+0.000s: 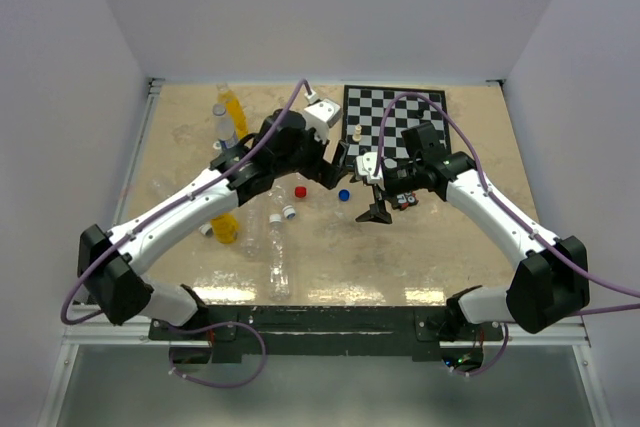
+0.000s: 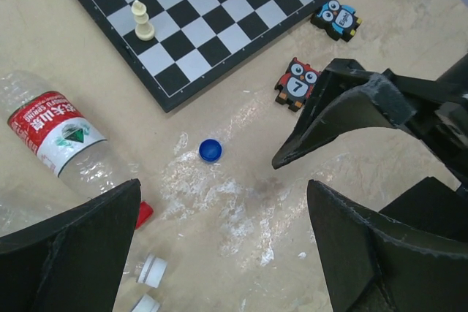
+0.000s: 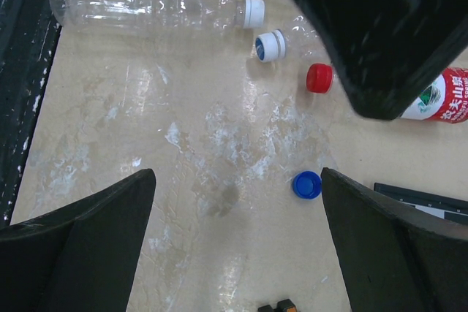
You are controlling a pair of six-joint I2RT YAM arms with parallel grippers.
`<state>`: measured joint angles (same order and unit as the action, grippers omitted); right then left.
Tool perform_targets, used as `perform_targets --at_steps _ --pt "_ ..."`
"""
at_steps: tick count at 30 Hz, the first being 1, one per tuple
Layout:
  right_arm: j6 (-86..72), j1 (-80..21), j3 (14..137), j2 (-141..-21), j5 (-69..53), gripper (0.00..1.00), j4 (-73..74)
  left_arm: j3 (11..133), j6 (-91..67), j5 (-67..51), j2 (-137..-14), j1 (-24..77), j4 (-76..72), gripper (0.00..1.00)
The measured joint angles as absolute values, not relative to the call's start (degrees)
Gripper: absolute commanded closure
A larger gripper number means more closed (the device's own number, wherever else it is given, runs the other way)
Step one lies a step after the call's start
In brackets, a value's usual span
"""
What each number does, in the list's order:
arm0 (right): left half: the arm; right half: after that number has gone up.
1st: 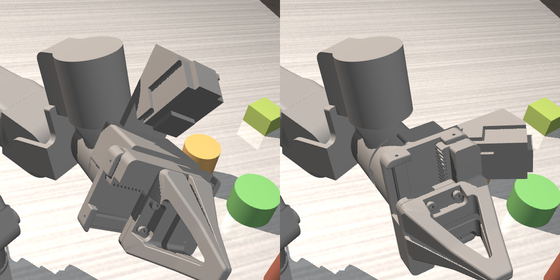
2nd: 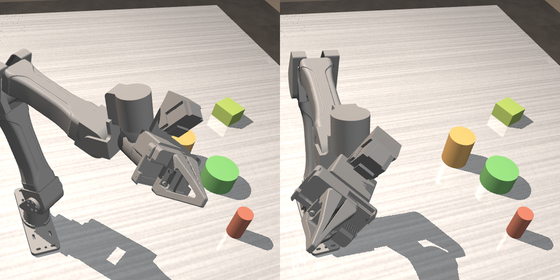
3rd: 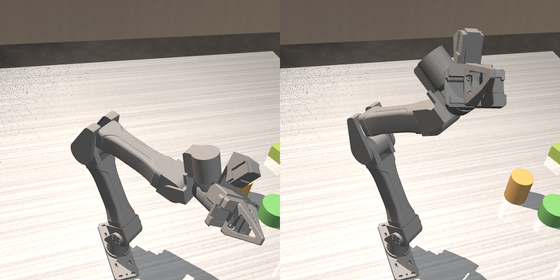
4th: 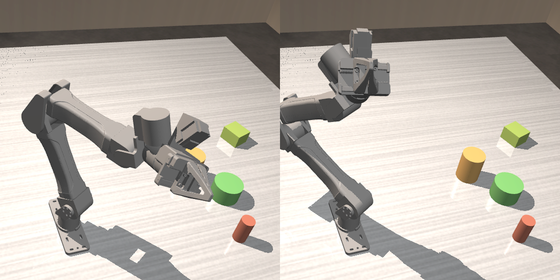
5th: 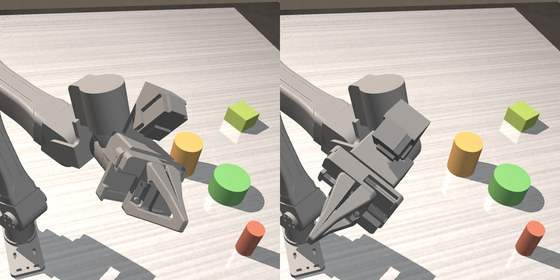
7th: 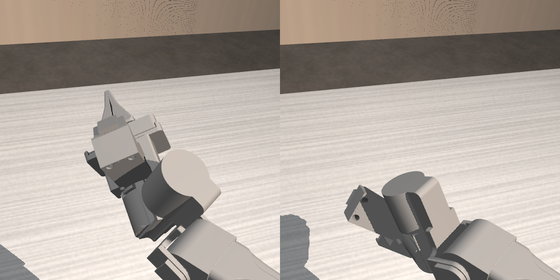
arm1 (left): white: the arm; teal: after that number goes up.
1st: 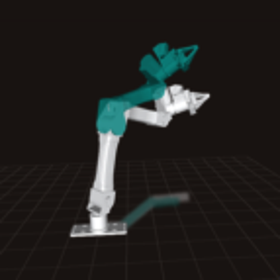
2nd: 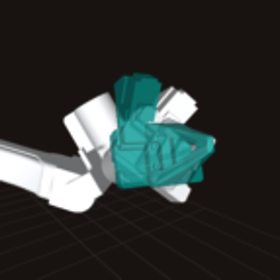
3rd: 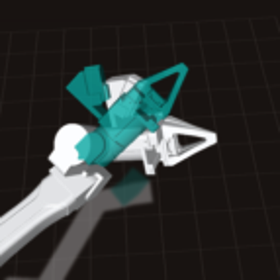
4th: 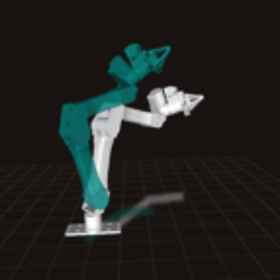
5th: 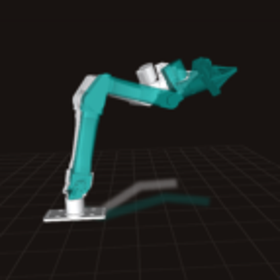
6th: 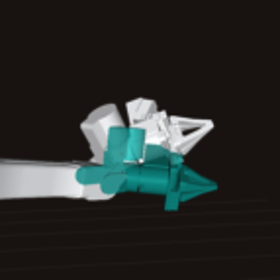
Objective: Unscrew the bottle caps
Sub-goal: Pick up the bottle cap from the center of the board.
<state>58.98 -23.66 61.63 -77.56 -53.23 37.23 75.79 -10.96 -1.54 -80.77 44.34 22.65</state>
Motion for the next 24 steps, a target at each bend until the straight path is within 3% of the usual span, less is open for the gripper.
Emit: perform_targets --at_steps 5,19,24 --pt "59.0 -23.7 61.6 -77.6 -53.0 0.02 37.2 74.1 -11.2 -1.4 -85.3 44.3 19.8 0.07" --pt "58.2 -23.7 61.6 -77.6 -51.7 0.02 37.0 69.9 -13.0 -2.5 -97.8 41.3 14.0 0.41" --pt "58.0 -23.7 61.6 -77.6 -51.5 0.02 36.8 71.6 -13.0 -3.4 -105.2 41.0 13.7 0.46"
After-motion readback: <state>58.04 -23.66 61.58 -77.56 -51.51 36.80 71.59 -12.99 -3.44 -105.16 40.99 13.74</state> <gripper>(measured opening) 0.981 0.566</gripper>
